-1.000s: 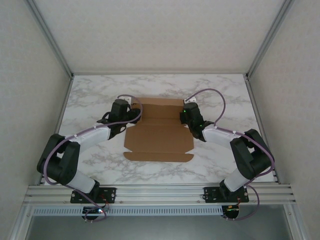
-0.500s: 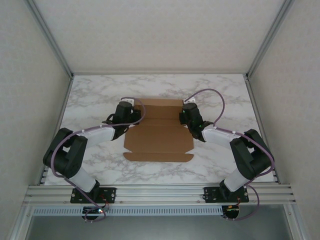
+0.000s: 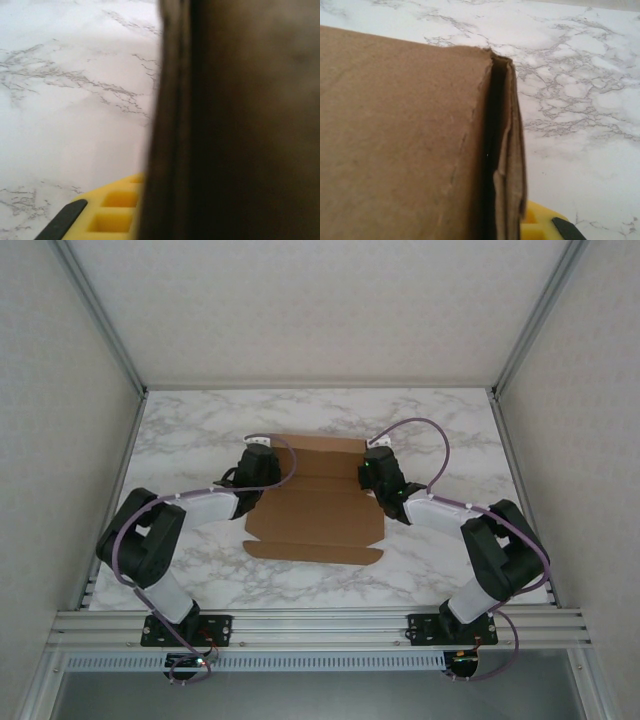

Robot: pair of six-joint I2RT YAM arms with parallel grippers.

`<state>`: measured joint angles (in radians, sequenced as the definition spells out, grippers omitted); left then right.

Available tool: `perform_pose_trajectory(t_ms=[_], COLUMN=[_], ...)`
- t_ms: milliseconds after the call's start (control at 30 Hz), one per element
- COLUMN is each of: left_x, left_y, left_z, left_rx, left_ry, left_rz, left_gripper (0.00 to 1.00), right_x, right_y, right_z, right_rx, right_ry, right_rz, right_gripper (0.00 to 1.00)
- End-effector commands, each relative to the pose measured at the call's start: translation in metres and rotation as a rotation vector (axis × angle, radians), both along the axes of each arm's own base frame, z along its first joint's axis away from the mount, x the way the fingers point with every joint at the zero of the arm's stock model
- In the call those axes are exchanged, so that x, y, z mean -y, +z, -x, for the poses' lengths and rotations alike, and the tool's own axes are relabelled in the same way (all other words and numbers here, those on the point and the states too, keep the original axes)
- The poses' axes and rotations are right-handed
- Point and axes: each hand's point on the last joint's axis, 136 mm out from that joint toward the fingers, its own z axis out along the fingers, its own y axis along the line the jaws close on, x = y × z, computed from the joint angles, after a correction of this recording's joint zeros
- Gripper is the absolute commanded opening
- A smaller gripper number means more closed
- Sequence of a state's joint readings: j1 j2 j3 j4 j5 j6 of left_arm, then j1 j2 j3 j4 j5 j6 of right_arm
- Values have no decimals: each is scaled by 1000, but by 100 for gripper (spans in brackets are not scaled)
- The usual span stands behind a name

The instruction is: Fold the paper box

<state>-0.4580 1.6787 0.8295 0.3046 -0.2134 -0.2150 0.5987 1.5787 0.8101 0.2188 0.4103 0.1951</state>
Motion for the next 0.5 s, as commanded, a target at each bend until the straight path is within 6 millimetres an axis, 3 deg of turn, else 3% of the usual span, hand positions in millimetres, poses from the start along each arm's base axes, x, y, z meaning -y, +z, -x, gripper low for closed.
perform_pose_trajectory(t_ms=[0, 467], left_x=[-14, -20], left_y=[-22, -26], left_z=[6, 3], left_rx=[-66, -50], left_ry=[104, 229], left_rz=[-44, -22], left_gripper=[6, 0], right_x=[0, 4], right_y=[-28, -13], right_z=[27, 29], right_rx=[-131, -94], right_ry=[29, -58], right_rz=[63, 88], right_gripper=[0, 0])
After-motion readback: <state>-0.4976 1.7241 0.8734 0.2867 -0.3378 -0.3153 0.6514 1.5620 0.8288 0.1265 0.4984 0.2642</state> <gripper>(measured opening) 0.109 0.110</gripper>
